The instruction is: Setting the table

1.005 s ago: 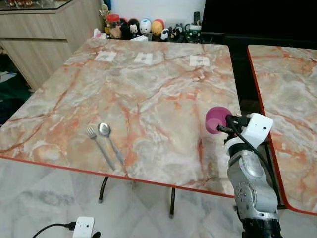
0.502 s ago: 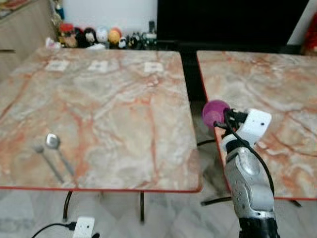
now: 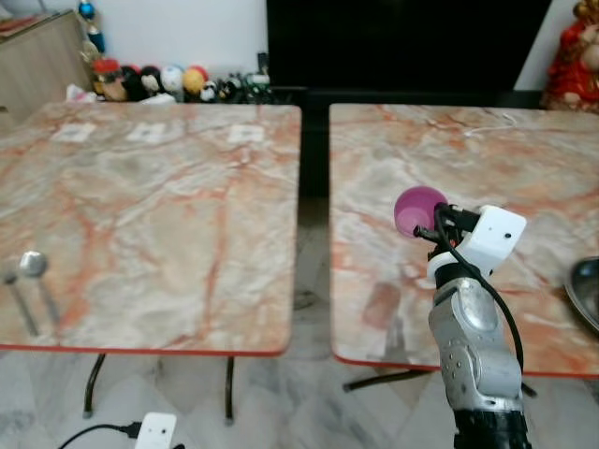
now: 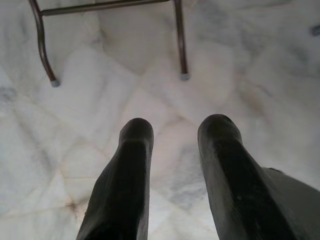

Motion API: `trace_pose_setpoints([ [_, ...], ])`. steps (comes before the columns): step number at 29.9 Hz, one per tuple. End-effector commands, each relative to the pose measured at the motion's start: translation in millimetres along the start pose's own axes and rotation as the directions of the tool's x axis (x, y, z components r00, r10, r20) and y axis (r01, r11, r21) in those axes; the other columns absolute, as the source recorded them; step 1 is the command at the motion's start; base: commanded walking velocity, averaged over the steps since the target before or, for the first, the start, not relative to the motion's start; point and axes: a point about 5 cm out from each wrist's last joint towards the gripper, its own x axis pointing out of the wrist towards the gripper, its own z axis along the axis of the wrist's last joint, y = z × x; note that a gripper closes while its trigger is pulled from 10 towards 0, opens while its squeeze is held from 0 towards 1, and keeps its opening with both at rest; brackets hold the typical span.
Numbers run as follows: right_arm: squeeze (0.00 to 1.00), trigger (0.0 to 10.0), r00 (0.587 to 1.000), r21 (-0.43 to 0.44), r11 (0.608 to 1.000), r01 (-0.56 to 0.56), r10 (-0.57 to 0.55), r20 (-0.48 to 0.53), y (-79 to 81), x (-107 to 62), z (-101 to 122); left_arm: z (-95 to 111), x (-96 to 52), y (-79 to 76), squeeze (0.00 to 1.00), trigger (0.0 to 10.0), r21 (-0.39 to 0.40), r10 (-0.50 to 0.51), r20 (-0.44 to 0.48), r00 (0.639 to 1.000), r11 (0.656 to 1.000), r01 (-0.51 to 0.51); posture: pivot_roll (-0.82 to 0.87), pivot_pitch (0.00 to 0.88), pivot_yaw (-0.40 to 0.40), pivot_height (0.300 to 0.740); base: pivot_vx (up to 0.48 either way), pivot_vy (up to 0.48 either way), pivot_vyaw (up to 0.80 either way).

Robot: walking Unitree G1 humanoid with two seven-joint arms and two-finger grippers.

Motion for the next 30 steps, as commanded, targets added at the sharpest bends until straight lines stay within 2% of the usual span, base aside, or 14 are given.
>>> trace_pose_setpoints([
  [1,0.00,10.0,0.999,0.010,0.999,0.036,-0.036,0.004,-7.4,1.9,2,-2,-0.2,-4.9,0.00,10.0,0.006,-0.017,-0.008,1.000,1.000,0.017,-0.08,0.007,0.033,0.740,0.000,-0.424,0.00],
  [7,0.00,10.0,0.998,0.019,0.998,0.068,-0.068,0.017,-11.5,7.6,6,0,0.2,-3.4,0.00,10.0,-0.001,-0.008,-0.004,1.000,1.000,0.008,-0.08,0.028,0.030,0.740,0.000,-0.408,0.00],
  [16,0.00,10.0,0.986,0.078,0.983,0.169,-0.167,-0.028,-23.0,36.3,11,-2,-0.1,-3.5,0.00,10.0,-0.031,-0.014,-0.013,1.000,0.999,0.013,-0.07,0.069,0.035,0.740,0.000,0.000,0.00],
  [19,0.00,10.0,0.986,0.111,0.980,0.164,-0.157,-0.062,-19.9,46.1,10,-2,-0.2,-2.9,0.00,10.0,-0.034,-0.011,-0.012,1.000,0.999,0.010,-0.06,0.072,0.035,0.740,0.000,0.000,0.00],
  [21,0.00,10.0,0.987,0.166,0.974,0.151,-0.139,-0.080,-15.5,51.7,8,-3,-0.5,-2.0,0.00,10.0,-0.036,-0.007,-0.014,1.000,0.999,0.007,-0.06,0.078,0.035,0.740,0.000,0.000,0.00],
  [25,0.00,10.0,0.987,0.177,0.980,0.086,-0.060,-0.150,0.9,66.3,2,-5,-1.4,1.7,0.00,10.0,-0.036,-0.002,-0.020,1.000,0.999,0.001,-0.06,0.092,0.041,0.740,0.000,0.000,0.00],
  [29,0.00,10.0,0.979,0.173,0.978,0.113,-0.080,-0.187,4.8,73.8,3,-6,-1.7,3.0,0.00,10.0,-0.036,0.000,-0.022,1.000,0.999,-0.001,-0.05,0.100,0.042,0.740,0.000,0.000,0.00],
  [30,0.00,10.0,0.975,0.148,0.981,0.128,-0.098,-0.199,4.3,74.6,2,-6,-1.8,3.1,0.00,10.0,-0.037,-0.001,-0.023,1.000,0.999,0.000,-0.05,0.102,0.043,0.740,0.000,0.000,0.00],
])
